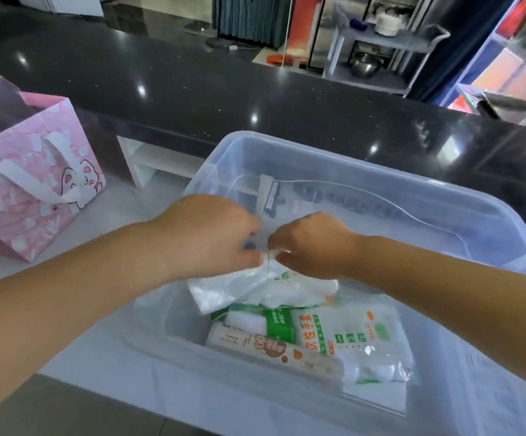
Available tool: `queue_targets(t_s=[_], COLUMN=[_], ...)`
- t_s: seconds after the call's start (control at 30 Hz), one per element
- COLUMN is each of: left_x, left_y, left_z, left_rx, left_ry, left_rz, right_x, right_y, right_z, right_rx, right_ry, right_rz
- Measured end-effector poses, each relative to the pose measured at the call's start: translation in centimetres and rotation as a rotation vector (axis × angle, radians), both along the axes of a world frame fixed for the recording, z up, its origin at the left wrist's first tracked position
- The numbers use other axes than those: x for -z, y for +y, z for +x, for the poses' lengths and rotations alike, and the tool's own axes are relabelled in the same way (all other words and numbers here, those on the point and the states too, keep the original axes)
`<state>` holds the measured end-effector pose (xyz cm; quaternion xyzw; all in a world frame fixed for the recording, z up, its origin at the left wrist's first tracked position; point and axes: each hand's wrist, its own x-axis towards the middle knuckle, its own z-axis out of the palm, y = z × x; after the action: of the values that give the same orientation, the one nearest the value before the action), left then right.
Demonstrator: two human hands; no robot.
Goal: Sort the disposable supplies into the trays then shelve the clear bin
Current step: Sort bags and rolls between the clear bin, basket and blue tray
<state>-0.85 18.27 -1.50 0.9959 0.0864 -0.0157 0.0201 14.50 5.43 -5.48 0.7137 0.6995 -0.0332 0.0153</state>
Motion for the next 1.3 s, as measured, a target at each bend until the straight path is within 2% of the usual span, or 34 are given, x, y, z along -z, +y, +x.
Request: queue_targets(t_s=[0.07, 0.13, 0.27, 0.4, 0.5, 0.53, 0.6, 0.67, 0.73, 0.83, 1.03, 1.17, 1.3], left_x=[0.2, 0.1, -1.2, -2.4, -3.5, -3.8, -4.0, -4.0, -3.8, -3.6, -3.1, -2.5, -2.6], left_y=[-0.5, -0.7, -0.8, 0.7, 2.5, 3.1, 3.8, 4.2, 4.4, 4.6, 5.2, 5.5, 5.5], left_z=[1.2, 2.2, 3.5, 3.9, 4.0, 4.1, 4.2, 4.2, 4.2, 4.1, 4.3, 4.5, 5.0], left_rx=[0.002, 0.012, 0.029, -0.042, -0.067, -0.065, -0.065, -0.066, -0.073, -0.084, -0.101, -0.074, -0.019], left_ry=[0.197, 0.247, 0.146, 0.027, 0.02, 0.027, 0.027, -0.009, -0.081, -0.172, -0.285, -0.295, -0.299], left_rz=[-0.055, -0.056, -0.044, 0.192, 0.16, 0.103, -0.008, -0.059, -0.091, -0.148, -0.254, -0.298, -0.316], right_x=[-1.7, -3.1, -3.9, -1.9, -0.1, 0.5, 1.7, 2.9, 4.1, 5.8, 6.1, 3.6, -1.1], right_y=[-0.8, -1.8, -3.3, -4.7, -5.3, -5.5, -5.9, -6.3, -6.4, -6.1, -5.6, -6.0, -7.2], right_z=[0.5, 1.0, 1.9, 2.8, 2.7, 2.5, 1.3, -0.5, -2.4, -4.2, -5.4, -5.1, -4.1], right_rx=[0.062, 0.13, 0.221, 0.493, 0.677, 0.699, 0.635, 0.449, 0.3, 0.225, 0.152, 0.159, 0.125], right_ry=[-0.012, 0.036, 0.149, 0.305, 0.389, 0.404, 0.435, 0.549, 0.624, 0.528, 0.34, 0.247, -0.007], right_rz=[-0.008, 0.022, 0.126, 0.262, 0.255, 0.193, -0.076, -0.386, -0.577, -0.656, -0.626, -0.454, -0.221])
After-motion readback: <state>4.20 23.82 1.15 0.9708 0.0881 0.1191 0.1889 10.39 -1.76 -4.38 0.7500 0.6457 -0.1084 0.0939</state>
